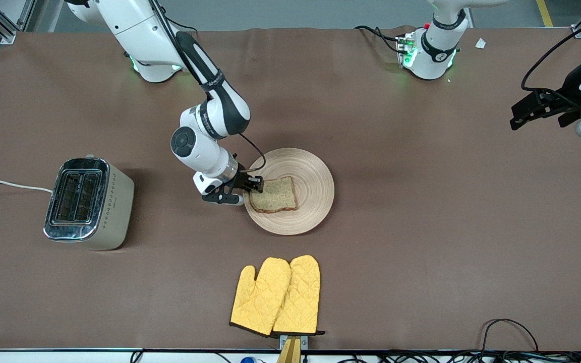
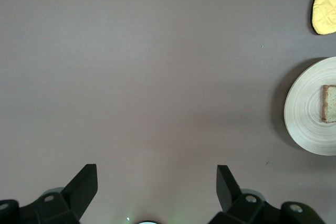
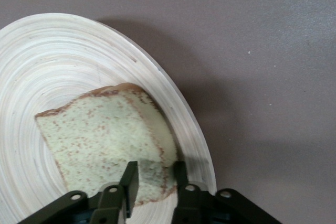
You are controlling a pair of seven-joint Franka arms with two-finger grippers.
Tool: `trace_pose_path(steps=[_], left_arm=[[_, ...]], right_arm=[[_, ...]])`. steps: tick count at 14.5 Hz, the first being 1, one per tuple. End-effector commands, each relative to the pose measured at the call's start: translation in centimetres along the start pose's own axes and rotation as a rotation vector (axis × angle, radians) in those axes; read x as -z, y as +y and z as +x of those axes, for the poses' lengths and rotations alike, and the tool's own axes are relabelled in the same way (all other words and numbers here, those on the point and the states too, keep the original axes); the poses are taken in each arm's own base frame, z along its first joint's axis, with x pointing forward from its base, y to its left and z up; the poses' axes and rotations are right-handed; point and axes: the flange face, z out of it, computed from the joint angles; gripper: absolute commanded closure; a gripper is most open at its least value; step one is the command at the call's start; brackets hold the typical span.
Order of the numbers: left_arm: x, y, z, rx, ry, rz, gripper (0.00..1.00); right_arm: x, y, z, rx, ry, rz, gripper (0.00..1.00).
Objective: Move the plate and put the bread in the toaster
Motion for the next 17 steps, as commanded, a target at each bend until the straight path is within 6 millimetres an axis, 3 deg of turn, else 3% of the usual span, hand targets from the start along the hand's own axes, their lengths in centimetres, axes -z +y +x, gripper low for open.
trace_pose_path(steps=[1,10,14,17], left_arm=[[0.6,-0.2,-0.5,-0.015,0.0,0.002,0.0],[0.6,-0.2,-0.5,-0.016,0.0,0.002,0.0],[0.5,-0.3,-0.5,-0.01,-0.001,0.005,0.0],[0.3,-0.3,-0.3,-0.008,-0.004,0.005,0.0]], right_arm=[[-0.6,0.0,0.3,-0.005,0.005,0.006,0.68],[-2.4,-0.4,-0.4,0.015,0.002,-0.009,0.76],[-2.6,-0.7,-0.7,0.037,0.011,-0.014,0.96],[-2.5,-0.8,-0.4,0.034,0.012,-0.011,0.99]])
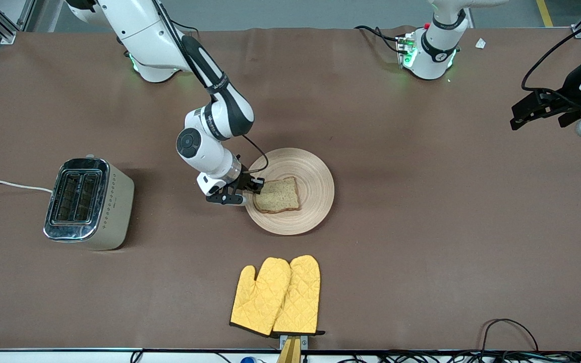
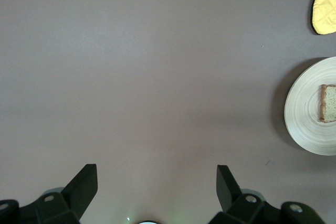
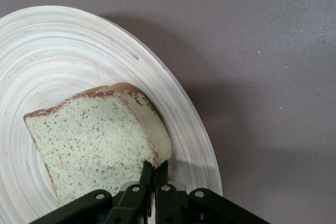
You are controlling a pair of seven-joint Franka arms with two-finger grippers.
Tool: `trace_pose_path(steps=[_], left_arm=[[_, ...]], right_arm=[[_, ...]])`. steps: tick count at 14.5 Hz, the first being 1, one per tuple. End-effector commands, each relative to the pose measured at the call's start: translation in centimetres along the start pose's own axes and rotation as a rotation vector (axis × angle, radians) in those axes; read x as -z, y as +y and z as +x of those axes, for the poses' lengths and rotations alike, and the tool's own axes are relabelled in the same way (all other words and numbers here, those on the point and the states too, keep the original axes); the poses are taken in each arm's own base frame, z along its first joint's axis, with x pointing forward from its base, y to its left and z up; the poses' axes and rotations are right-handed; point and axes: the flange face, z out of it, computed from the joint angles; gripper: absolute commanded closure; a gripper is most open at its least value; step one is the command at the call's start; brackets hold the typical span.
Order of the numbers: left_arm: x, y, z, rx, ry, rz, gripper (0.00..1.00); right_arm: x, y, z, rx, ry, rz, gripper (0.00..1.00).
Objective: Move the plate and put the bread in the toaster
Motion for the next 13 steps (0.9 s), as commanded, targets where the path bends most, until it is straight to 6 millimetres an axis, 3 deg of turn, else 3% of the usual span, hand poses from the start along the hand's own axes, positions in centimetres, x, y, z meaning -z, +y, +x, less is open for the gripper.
trace_pose_path(steps=[1,5,8,13], left_arm=[[0.3,-0.2,-0.3,-0.008,-0.004,0.005,0.0],[0.3,-0.3,-0.3,-0.004,-0.005,0.004,0.0],[0.4,-0.4,-0.4,-0.007,-0.004,0.004,0.0],[0.3,-0.3,-0.3,-0.009,-0.005,0.004,0.0]], right_arm=[[-1.2,-0.6,0.0,0.013,0.0,-0.004,0.99],[1.0,-2.0,0.9,0.009,-0.057,0.008,0.99],[7.9,-1.7,3.7,0.058,-0.123,-0.07,0.99],[19.6,-0.7,6.1,0.222,-0.213,-0.594,1.0]])
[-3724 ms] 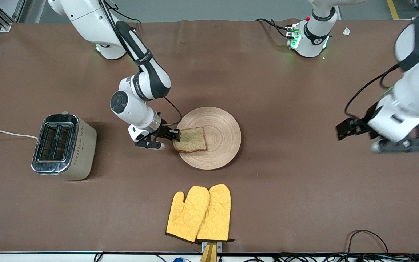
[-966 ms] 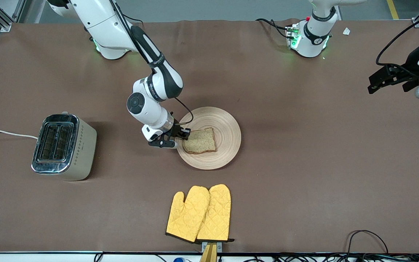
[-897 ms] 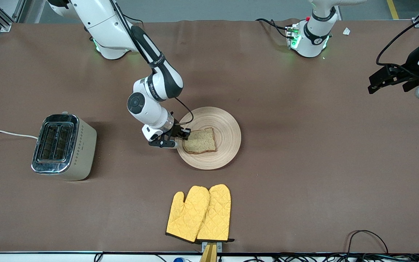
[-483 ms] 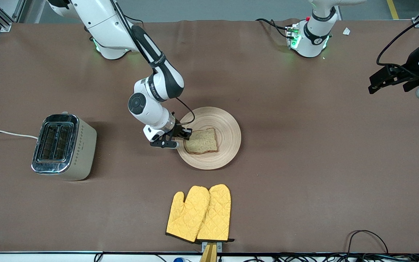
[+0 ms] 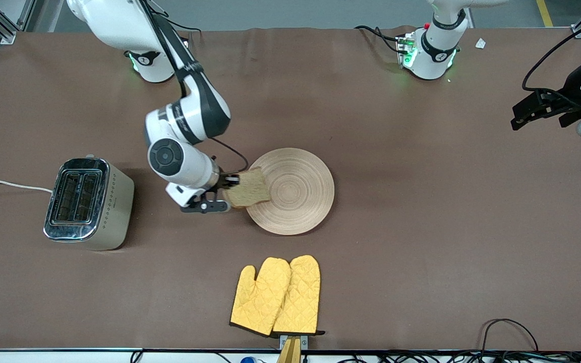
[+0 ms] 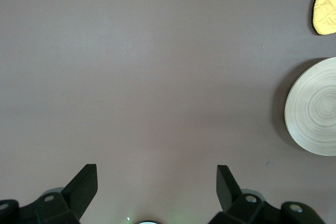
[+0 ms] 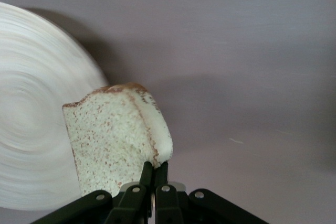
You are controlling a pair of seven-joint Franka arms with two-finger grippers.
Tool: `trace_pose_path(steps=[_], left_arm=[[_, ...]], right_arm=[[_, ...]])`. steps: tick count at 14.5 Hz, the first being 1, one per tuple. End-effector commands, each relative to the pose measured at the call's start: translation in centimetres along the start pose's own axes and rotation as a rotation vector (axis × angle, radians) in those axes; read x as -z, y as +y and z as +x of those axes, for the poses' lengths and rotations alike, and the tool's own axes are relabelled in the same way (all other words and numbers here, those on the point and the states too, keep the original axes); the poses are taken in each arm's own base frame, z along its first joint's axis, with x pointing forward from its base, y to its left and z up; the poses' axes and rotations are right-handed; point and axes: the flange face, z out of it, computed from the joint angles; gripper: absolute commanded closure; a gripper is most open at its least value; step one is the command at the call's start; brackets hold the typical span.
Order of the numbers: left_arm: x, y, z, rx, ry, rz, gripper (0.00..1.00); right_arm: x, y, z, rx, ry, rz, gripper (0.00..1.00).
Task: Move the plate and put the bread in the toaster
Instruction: 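Lift the bread off the plate with the right gripper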
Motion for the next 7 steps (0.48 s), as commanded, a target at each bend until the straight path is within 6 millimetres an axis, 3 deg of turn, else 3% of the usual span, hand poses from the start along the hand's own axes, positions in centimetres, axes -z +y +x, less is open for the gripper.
trace_pose_path(steps=[1,4,7], left_arm=[[0.3,-0.2,-0.3,-0.009,-0.005,0.004,0.0],[0.3,-0.2,-0.3,-0.009,-0.005,0.004,0.0],[0.3,0.0,-0.4,-0.006,-0.005,0.002,0.0]], right_arm=[[5.8,2.3,-1.1,0.003,-0.037,-0.268,1.0],[10.8,5.2,-1.9,-0.041,-0.045,-0.504,0.99],[11.8,7.7,-1.5,-0.099,0.005,-0.77,1.0]])
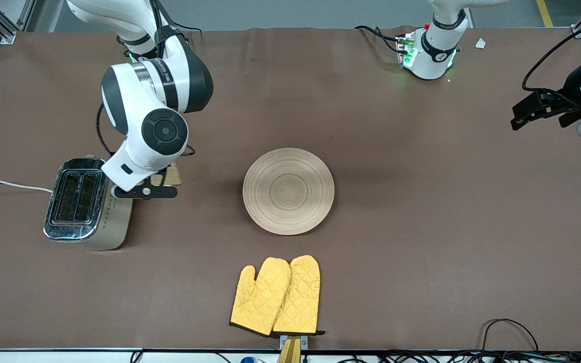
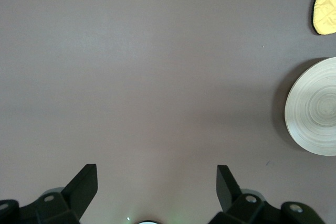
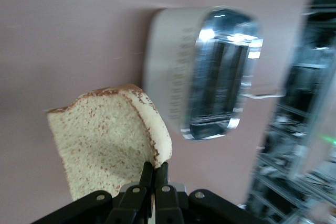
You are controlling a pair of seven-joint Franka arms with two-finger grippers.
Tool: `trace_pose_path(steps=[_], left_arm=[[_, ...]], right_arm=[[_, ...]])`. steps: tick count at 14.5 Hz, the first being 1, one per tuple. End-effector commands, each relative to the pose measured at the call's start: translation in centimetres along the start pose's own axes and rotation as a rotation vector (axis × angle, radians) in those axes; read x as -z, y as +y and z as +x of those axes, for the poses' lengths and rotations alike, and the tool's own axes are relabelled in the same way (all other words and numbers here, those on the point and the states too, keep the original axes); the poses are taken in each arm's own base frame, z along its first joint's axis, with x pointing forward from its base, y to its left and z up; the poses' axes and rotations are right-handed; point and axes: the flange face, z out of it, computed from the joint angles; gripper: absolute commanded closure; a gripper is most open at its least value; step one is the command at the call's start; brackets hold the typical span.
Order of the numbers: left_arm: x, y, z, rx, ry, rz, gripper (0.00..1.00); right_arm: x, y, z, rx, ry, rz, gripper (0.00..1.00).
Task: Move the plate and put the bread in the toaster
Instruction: 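Lift the bread off the plate with the right gripper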
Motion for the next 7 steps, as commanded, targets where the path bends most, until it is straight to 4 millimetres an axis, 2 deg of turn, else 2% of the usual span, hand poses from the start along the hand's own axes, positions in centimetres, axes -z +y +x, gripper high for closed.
trace_pose_path(steps=[1,3,4,5,7], left_arm=[[0.3,0.0,-0.3,-0.013,-0.003,0.004,0.0],[0.4,-0.1,-0.4,-0.012,-0.003,0.002,0.0],[0.4,0.0,-0.4,-0.013,-0.003,0.004,0.0],[0.4,0.0,-0.4,-0.013,-0.003,0.004,0.0],[0.3,0.0,-0.4,-0.014,-0.005,0.002,0.0]], right_arm=[[-0.9,2.1,1.1,-0.106,0.013,-0.174,1.0],[-3.1,5.3,2.4,-0.2,-0.008,-0.189,1.0],[-3.2,6.2,2.9,-0.231,0.019,-0.239,1.0],[-3.2,6.8,3.3,-0.257,0.05,-0.277,1.0],[-5.7,7.0,4.5,-0.239,0.102,-0.377,1.0]])
